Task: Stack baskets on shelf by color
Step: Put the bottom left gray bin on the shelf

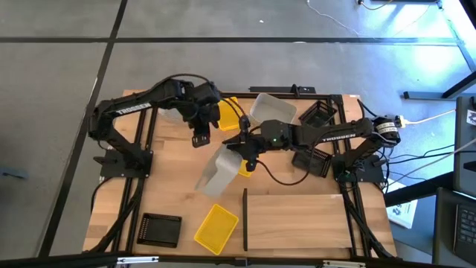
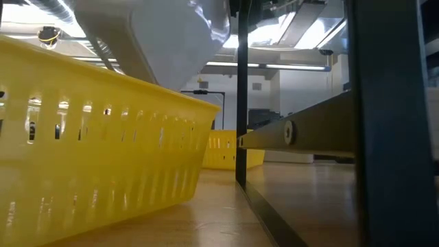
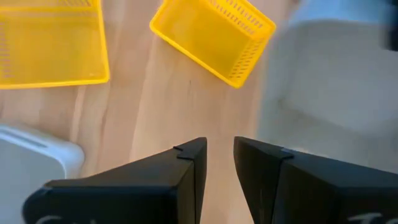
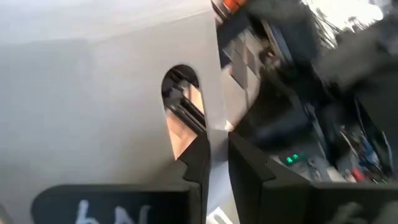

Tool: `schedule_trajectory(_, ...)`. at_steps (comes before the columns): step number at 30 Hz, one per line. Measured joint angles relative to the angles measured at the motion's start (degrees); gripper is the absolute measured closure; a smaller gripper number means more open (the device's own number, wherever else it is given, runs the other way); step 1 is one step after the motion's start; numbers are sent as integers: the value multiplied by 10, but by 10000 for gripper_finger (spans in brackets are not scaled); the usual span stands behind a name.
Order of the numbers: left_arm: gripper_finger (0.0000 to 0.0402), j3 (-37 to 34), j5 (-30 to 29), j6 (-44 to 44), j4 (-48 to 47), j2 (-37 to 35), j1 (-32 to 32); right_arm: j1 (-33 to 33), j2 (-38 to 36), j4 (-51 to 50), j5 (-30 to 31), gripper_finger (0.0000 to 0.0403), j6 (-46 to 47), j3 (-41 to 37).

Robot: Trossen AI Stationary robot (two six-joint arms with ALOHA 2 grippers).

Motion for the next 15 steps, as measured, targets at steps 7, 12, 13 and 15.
schedule_trajectory(7,331,0,39,32,-6,47,29,1,0,0,-10,356,-1,0)
schedule_trajectory(12,331,0,19,34,-7,58,43,5,0,1,-1,356,-2,0)
schedule_trajectory(13,331,0,2,34,-7,58,45,7,0,1,11,356,-2,0)
schedule_trajectory(15,331,-1,-31,32,-10,55,51,12,-3,-2,42,356,-2,0)
